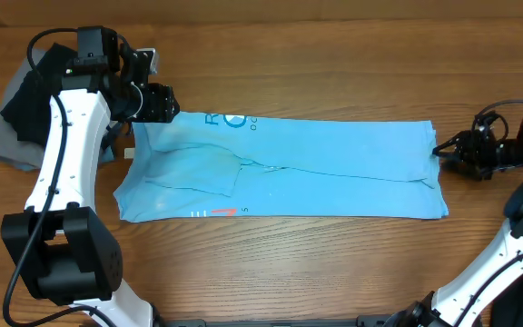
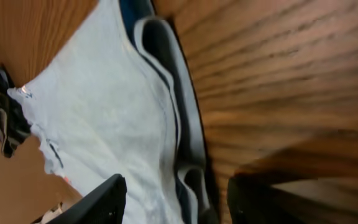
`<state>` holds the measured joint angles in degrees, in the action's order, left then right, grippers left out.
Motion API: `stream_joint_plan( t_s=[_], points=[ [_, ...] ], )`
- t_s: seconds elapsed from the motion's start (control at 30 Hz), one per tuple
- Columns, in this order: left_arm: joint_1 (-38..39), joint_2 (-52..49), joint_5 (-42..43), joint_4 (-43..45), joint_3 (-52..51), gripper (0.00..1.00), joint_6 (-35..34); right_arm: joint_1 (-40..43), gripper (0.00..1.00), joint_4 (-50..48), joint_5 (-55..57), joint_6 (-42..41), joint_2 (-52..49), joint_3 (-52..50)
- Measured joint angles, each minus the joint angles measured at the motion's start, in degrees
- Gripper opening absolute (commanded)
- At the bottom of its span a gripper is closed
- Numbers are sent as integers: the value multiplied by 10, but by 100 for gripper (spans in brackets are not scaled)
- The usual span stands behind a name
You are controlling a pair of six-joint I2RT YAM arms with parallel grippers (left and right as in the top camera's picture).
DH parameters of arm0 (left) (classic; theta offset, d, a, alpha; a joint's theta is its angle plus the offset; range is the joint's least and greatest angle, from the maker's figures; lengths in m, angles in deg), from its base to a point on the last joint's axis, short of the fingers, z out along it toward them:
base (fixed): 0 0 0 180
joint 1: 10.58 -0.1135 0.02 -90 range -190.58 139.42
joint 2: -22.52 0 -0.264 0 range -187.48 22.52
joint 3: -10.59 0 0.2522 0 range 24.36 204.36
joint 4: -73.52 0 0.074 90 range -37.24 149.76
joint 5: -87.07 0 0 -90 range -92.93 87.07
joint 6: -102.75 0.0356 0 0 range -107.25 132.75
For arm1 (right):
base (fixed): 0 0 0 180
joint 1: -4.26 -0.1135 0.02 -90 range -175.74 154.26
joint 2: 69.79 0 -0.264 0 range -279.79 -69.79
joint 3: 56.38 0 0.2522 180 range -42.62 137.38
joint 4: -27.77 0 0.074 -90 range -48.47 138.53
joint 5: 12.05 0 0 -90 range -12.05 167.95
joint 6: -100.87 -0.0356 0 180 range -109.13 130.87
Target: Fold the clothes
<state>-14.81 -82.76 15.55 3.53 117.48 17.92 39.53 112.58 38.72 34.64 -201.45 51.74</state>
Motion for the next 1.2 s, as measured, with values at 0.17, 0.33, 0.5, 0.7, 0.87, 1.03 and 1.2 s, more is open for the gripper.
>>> stream_joint_plan(
  t_s=[0.17, 0.33, 0.5, 0.7, 0.87, 1.03, 1.2],
  points=[
    [0, 0, 0, 0, 0, 69, 0, 0, 57, -13, 1, -1, 0, 4],
    [0, 0, 0, 0, 0, 68, 0, -3, 57, -21, 2, 1, 4, -6],
    [0, 0, 0, -1, 0, 68, 0, -23, 55, -38, 2, 2, 19, -37],
    [0, 0, 0, -8, 0, 68, 0, -57, 46, -36, -1, -5, 26, -57],
    [0, 0, 0, -12, 0, 68, 0, -60, 36, -36, 4, -27, 25, -62],
    [0, 0, 0, -15, 0, 68, 0, -53, 25, -34, 7, -52, 22, -61],
    [0, 0, 0, -15, 0, 67, 0, -37, 19, -24, 15, -75, 20, -60]
  ],
)
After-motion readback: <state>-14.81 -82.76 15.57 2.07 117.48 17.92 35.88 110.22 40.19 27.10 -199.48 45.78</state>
